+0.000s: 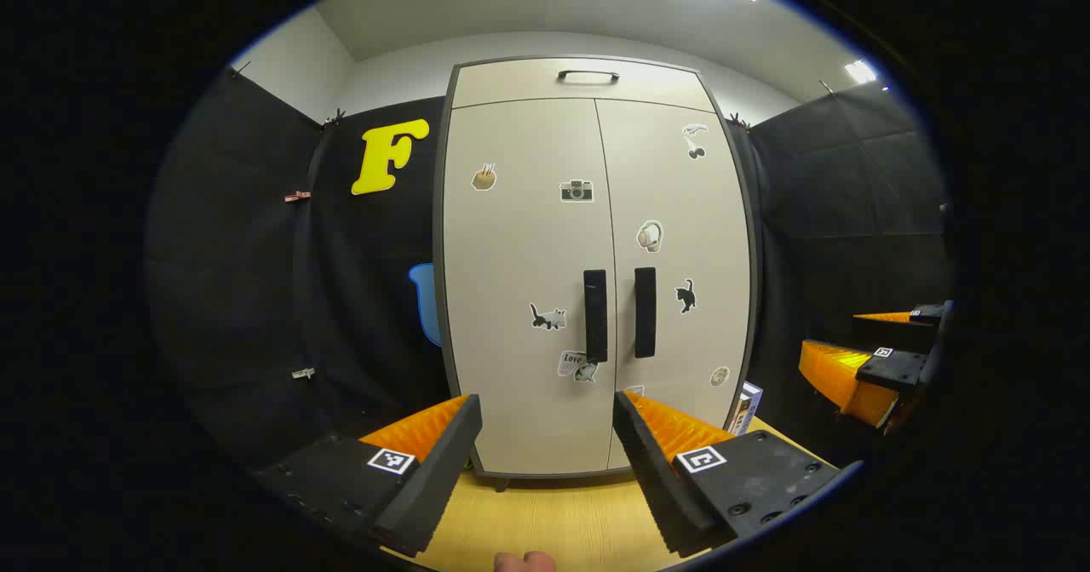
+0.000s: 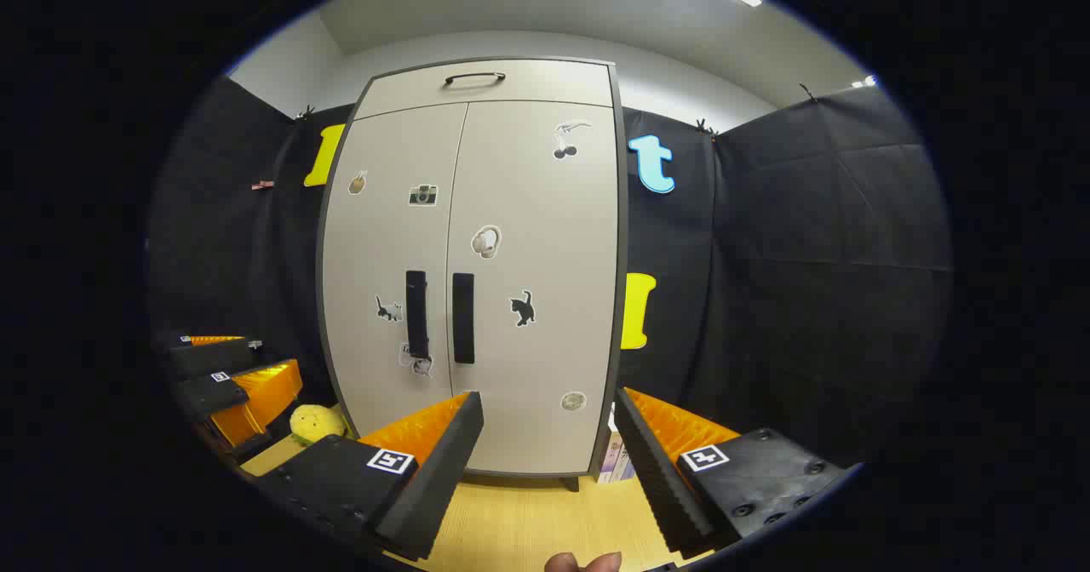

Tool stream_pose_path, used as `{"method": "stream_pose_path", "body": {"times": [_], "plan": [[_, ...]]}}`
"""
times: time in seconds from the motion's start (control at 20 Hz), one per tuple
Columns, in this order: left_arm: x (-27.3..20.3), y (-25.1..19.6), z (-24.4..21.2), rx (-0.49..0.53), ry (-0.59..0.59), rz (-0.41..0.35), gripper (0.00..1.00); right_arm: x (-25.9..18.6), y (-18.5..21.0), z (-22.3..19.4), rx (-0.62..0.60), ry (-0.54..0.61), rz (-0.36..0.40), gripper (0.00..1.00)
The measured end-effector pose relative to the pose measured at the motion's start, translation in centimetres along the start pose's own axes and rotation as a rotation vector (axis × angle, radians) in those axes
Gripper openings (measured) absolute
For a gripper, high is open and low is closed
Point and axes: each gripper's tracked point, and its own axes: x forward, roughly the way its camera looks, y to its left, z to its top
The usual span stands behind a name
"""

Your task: Open the right door of the double-door shoe cabinet with the right hand, and open the left door with the left hand.

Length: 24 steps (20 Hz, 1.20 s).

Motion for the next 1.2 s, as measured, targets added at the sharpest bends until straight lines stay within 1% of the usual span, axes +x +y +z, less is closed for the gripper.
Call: {"method": "stream_pose_path", "body": {"times": [0.3,0.75,0.9,1.1,1.2], "plan": [[-0.8,0.4,-0.1,0.008,0.003,0.016,0.96,-0.6,0.1,0.5,0.008,-0.032,0.009,0.97],[-1.9,1.2,0.1,0.004,-0.008,0.032,0.95,-1.3,1.1,-0.1,0.03,0.007,0.033,0.98],[-2.2,1.8,0.3,-0.004,-0.017,0.033,0.96,-1.2,1.6,0.2,0.039,0.006,0.034,0.98],[-2.6,2.6,0.1,-0.003,-0.018,0.038,0.95,0.5,3.0,0.8,0.031,-0.001,0.042,0.98],[-2.7,3.0,-0.2,-0.001,-0.015,0.04,0.95,2.0,4.0,1.6,0.022,-0.01,0.05,0.98]]}}
